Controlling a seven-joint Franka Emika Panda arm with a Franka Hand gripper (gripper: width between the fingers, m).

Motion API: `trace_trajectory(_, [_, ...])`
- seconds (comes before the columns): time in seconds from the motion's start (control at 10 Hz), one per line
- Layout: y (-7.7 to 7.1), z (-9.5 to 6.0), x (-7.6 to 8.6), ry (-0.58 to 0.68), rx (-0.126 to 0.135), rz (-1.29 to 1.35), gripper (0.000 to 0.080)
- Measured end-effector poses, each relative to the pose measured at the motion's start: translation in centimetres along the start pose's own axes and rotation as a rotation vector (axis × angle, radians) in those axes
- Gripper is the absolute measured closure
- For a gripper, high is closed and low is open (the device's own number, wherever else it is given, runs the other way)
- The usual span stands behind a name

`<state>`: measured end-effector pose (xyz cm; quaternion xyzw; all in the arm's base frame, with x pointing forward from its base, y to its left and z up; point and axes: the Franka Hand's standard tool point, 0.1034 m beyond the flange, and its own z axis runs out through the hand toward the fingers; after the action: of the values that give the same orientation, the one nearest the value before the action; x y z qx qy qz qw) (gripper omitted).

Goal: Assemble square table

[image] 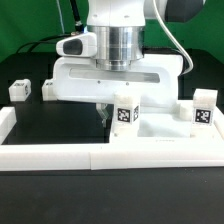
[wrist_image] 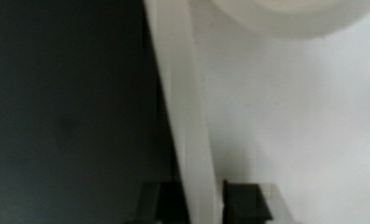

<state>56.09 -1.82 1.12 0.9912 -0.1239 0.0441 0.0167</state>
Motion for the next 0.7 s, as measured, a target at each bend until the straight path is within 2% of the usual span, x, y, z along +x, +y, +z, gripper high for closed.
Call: trace_trajectory(0.7, [0.02, 0.01, -0.01, 0.0, 0.0, 0.0, 0.072])
